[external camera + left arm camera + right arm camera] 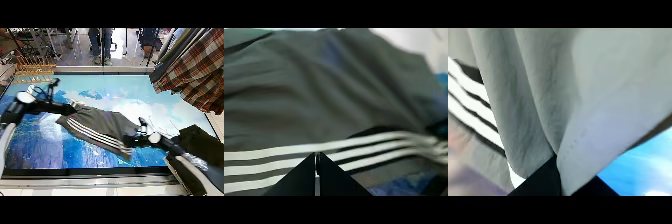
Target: Fold the clothes and pants, and hang the long-sleeved shirts on hangers.
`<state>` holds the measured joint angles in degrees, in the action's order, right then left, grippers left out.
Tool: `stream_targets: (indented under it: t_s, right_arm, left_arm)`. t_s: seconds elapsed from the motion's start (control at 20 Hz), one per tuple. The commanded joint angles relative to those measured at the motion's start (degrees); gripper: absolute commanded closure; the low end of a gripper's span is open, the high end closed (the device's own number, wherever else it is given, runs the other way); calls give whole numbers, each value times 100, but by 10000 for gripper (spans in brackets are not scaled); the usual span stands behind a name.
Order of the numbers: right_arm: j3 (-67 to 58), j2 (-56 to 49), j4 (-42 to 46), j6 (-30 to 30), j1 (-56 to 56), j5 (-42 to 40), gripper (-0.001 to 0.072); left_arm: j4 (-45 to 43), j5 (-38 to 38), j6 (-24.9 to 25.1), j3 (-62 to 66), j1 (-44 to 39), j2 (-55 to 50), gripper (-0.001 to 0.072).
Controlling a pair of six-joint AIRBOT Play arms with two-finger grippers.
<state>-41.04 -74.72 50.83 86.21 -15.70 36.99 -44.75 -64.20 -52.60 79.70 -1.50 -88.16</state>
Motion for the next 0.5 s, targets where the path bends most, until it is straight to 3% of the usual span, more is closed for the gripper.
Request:
stream_targets:
  t_s: [0.0,0.1,0.2,0.45]
  right_arm:
    - [-37,916,3368,1040,1172,1659,703]
    - [-387,1231,3357,627,1589,2116,703]
    - [-1143,1298,3088,557,1467,2400,703]
    - [-3082,516,2269,555,-479,1281,703]
  left_arm:
    - [-326,348,-103,-2,-664,-750,697]
    - [-330,649,-302,0,-925,-1250,697]
    - [-334,743,-920,0,-1051,-1589,697]
    - [-710,564,-1821,2,-1102,-1845,698]
